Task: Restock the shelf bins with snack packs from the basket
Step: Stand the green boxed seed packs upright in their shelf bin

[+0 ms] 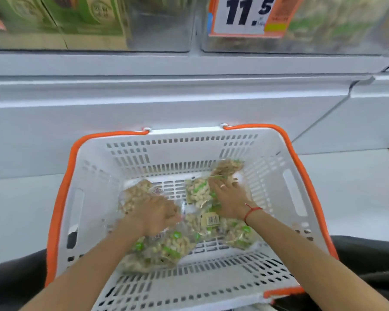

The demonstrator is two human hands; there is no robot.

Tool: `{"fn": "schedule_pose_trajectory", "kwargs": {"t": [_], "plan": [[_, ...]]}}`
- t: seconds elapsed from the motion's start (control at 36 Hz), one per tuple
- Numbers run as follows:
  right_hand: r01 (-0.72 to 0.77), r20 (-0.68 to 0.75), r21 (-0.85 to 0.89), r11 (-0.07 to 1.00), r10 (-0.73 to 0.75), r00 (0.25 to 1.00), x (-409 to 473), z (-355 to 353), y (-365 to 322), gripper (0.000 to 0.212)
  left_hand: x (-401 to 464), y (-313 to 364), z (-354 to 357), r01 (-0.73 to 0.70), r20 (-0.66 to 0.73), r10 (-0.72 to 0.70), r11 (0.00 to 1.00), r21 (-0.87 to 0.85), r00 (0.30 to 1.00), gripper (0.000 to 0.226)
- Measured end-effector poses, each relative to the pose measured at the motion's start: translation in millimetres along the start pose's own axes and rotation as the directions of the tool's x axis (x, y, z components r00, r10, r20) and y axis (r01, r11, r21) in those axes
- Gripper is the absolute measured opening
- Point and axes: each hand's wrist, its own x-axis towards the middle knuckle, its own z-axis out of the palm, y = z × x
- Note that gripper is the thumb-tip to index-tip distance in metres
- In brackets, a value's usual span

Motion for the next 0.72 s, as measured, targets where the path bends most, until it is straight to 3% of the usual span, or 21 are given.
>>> {"fn": "schedule_pose_trajectory", "kwargs": {"t": [0.06, 0.14, 0.19, 0.22, 0.28, 0.31, 0.36, 0.42, 0.5, 0.56, 0.64, 0.72], "plan": [[0.019, 0.049, -0.056, 0.998, -0.016, 0.999, 1.5, 9.9, 1.1, 0.109, 2.6, 1.0, 9.6, 0.044, 0.041, -0.043, 0.999, -0.016, 0.998, 0.07], [-0.032, -0.095, -0.004, 0.999, 0.032, 0.995, 7.9, 9.1, -9.3, 0.103, 4.7, 4.7, 9.3, 0.082, 0.004, -0.082, 0.996, 0.048, 0.997, 0.057], [-0.027, -0.156, 0.184, 0.983, 0.057, 0.986, 14.4, 4.8, -25.0, 0.089, 3.6, 7.4, 7.0, 0.12, -0.1, -0.109, 0.987, 0.106, 0.989, 0.036], [0.003, -0.115, 0.355, 0.935, 0.04, 0.993, 17.6, 2.6, -34.5, 0.084, 2.3, 9.0, 6.5, 0.154, -0.205, -0.134, 0.984, 0.088, 0.97, 0.026], [0.012, 0.08, 0.657, 0.754, -0.085, 0.993, 22.0, -1.6, -53.2, 0.082, -1.8, 10.8, 6.0, 0.195, -0.43, -0.184, 0.981, -0.018, 0.884, 0.01], [-0.005, 0.153, 0.703, 0.711, -0.144, 0.978, 24.5, -0.5, -58.7, 0.086, -3.6, 10.4, 5.6, 0.196, -0.51, -0.193, 0.979, -0.048, 0.839, 0.009], [0.051, 0.164, 0.593, 0.804, -0.182, 0.97, 26.5, 1.8, -60.0, 0.089, -3.6, 3.6, 8.4, 0.176, -0.593, -0.159, 0.984, -0.03, 0.789, 0.026], [0.095, 0.048, 0.34, 0.935, -0.119, 0.992, 27.1, 6.0, -49.4, 0.095, -0.5, -6.1, 13.4, 0.134, -0.623, -0.077, 0.99, 0.044, 0.778, 0.054], [-0.015, 0.05, 0.148, 0.989, 0.008, 0.999, 18.0, 12.8, -24.7, 0.119, 0.2, -5.5, 11.5, 0.014, -0.487, 0.092, 0.977, 0.211, 0.869, 0.092], [-0.074, 0.132, 0.043, 0.996, 0.068, 0.989, 7.9, 15.0, -12.4, 0.122, 1.0, -1.0, 10.6, -0.03, -0.306, 0.116, 0.963, 0.27, 0.945, 0.088], [-0.043, 0.085, -0.14, 0.989, 0.056, 0.995, -3.6, 11.4, -12.9, 0.092, 0.2, 9.5, 9.8, 0.061, -0.042, -0.051, 0.959, 0.278, 0.998, 0.076], [-0.002, 0.102, -0.225, 0.974, 0.025, 0.994, -6.9, 12.0, -16.9, 0.057, -1.5, 17.9, 10.1, 0.099, -0.041, -0.091, 0.958, 0.271, 0.995, 0.068]]}}
